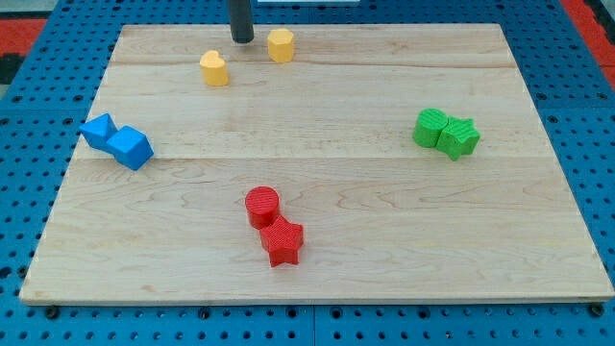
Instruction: Push the yellow heart to the yellow hexagon
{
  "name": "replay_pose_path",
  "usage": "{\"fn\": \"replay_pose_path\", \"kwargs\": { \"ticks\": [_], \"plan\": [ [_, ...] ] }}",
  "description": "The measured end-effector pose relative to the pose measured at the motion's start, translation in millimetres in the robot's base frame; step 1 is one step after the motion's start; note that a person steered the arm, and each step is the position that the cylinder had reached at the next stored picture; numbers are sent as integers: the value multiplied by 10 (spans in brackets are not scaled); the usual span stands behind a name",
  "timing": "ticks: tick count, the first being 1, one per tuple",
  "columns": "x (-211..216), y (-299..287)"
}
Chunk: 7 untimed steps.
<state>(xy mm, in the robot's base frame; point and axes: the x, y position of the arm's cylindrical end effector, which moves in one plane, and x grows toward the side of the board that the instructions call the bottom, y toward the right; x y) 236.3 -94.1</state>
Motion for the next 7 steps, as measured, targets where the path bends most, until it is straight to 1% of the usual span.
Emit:
{"fn": "replay_pose_path", "kwargs": {
  "ticks": [1, 3, 4, 5, 6, 7],
  "plan": [
    [198, 232],
    [158, 548],
    [904, 388],
    [1412, -37],
    [1101, -397],
    [656, -393]
  ]
}}
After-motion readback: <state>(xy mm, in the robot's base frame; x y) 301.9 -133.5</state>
